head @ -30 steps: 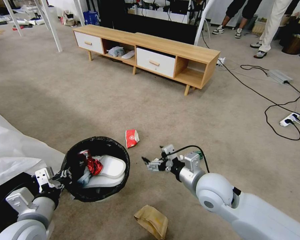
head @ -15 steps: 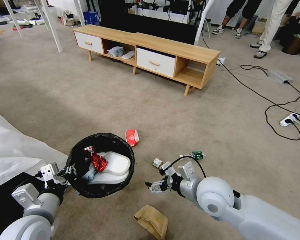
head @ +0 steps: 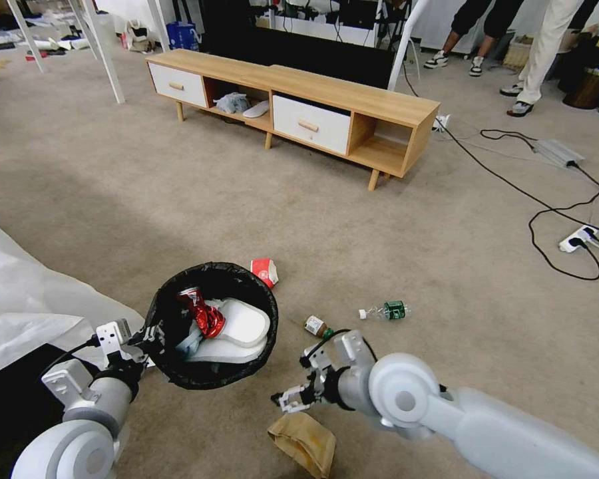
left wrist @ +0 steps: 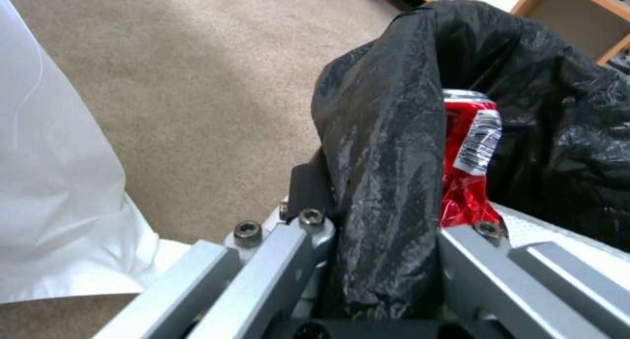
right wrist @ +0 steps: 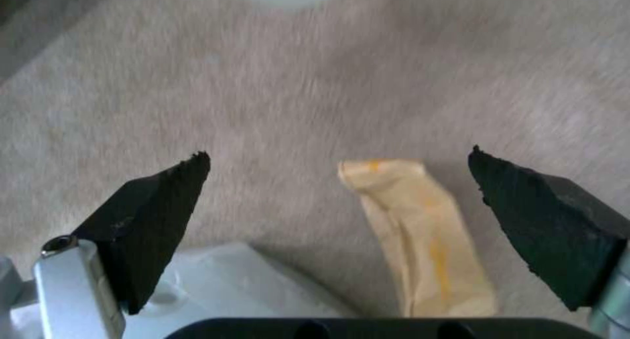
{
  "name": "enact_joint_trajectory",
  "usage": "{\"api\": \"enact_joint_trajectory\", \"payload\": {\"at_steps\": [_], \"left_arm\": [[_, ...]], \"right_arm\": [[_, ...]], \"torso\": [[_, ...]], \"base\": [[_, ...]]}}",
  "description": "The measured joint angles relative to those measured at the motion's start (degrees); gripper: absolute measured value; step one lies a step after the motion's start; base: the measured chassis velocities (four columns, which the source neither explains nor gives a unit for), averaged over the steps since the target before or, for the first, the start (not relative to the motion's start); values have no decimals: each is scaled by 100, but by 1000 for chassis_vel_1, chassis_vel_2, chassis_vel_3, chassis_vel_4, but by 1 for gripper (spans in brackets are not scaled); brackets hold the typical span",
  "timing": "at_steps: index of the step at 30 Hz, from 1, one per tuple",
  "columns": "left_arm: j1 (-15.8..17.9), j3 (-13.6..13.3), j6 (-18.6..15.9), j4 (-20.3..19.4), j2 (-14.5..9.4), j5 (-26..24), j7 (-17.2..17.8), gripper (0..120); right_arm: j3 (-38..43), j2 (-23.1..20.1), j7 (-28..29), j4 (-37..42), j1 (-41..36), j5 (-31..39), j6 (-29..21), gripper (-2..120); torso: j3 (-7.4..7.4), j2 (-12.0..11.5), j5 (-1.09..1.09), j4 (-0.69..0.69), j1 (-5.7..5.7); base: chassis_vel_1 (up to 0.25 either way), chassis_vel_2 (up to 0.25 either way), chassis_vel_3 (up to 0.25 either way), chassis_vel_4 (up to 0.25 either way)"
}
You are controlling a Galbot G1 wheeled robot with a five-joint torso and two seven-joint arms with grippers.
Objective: Pick up the trash bin and place the garbage on the floor into it.
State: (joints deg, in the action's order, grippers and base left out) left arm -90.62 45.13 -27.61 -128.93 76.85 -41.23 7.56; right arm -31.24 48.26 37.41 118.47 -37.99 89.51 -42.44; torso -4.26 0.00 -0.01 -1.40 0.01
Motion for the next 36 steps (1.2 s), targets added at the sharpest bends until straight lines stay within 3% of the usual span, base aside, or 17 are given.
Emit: {"api": "enact_joint_trajectory", "payload": {"at_steps": [17, 29, 36], "left_arm": [[71, -39, 27, 149, -62, -120, -54, 0], [72, -5, 37, 193, -139, -165, -78, 0], [77, -36, 40, 238, -124, -159, -89, 0]], "right_arm": [[-446, 269, 572, -832, -26, 1037, 24, 100], [-384, 300, 542, -1168, -108, 982, 29, 100], [-311, 255, 232, -1456, -217, 442, 30, 100]], "torso": [[0, 0, 1, 0, 0], [0, 0, 1, -1, 0], [0, 0, 1, -1, 0]], "base": [[0, 0, 0, 0], [0, 0, 0, 0], [0, 0, 0, 0]]}}
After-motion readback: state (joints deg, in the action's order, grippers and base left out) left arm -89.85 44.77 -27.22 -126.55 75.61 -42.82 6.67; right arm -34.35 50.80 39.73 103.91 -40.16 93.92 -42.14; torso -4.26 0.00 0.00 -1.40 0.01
